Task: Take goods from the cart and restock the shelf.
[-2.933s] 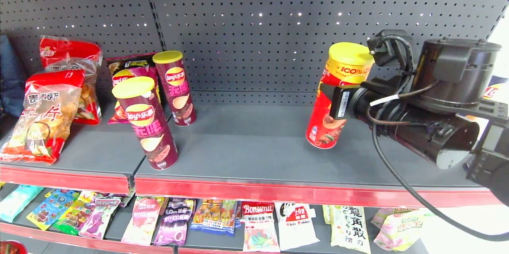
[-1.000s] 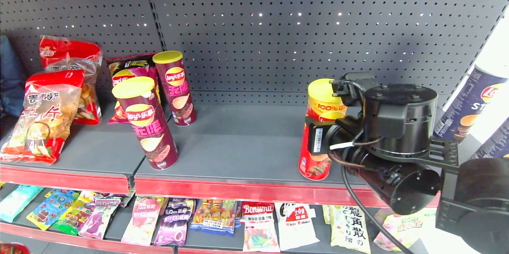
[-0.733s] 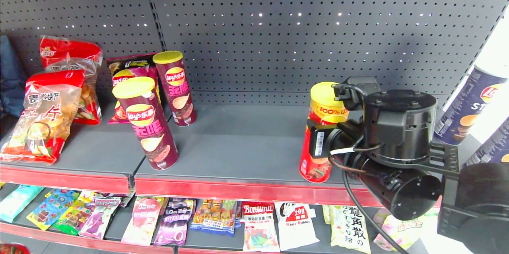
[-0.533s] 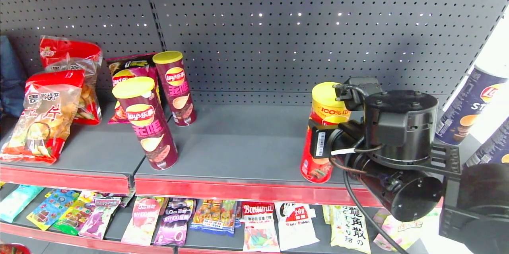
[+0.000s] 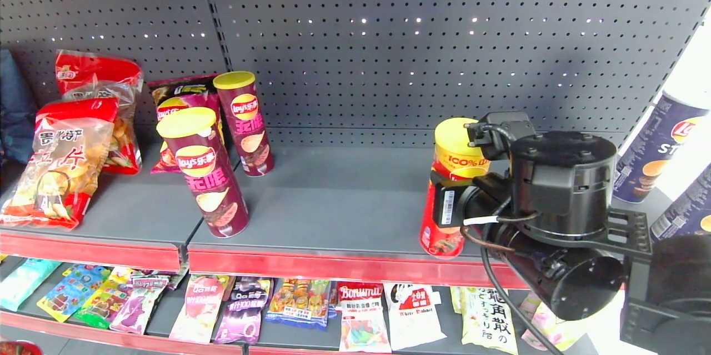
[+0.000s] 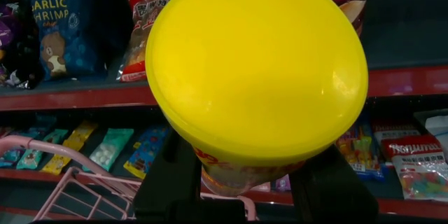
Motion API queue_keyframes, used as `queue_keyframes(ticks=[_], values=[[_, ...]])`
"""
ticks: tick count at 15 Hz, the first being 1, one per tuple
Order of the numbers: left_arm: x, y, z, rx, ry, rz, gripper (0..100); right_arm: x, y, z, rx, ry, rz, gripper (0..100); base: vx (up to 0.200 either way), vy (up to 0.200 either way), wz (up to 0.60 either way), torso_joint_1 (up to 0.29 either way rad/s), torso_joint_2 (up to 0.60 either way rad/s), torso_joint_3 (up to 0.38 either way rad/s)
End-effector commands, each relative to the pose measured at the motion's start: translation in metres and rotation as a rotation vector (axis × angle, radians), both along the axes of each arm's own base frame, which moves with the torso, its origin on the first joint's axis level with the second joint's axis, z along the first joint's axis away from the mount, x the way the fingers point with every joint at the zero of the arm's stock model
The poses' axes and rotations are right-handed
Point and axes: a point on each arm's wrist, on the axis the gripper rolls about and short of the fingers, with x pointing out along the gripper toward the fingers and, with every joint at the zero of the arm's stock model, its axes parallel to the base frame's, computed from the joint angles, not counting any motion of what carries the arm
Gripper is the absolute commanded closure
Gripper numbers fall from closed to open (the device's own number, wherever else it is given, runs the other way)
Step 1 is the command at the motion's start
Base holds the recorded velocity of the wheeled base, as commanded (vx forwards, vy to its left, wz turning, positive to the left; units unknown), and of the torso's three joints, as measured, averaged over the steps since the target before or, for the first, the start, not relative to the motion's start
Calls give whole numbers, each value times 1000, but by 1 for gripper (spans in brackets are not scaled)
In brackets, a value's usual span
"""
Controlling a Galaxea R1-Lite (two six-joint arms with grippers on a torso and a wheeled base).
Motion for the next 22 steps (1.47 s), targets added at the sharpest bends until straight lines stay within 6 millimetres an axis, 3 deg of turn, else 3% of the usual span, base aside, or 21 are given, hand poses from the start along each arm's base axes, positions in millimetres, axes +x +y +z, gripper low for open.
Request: queue_keyframes(ticks=[1, 7, 8, 16, 22], values=[[-1, 0, 0, 0, -4, 0, 100, -1, 1, 1, 1, -1, 6, 100, 0, 0, 0, 0, 0, 0], [-1, 0, 0, 0, -4, 0, 100, 0, 2, 0, 4, 0, 7, 100, 0, 0, 0, 0, 0, 0], [0, 0, 0, 0, -2, 0, 100, 0, 3, 0, 4, 0, 7, 0, 0, 0, 0, 0, 0, 0], [0, 0, -1, 0, -2, 0, 100, -3, 0, 3, 12, -6, 8, 0, 0, 0, 0, 0, 0, 0], [1, 0, -3, 1, 8, -2, 100, -34, -20, 7, 16, -12, 49, 0, 0, 0, 0, 0, 0, 0]])
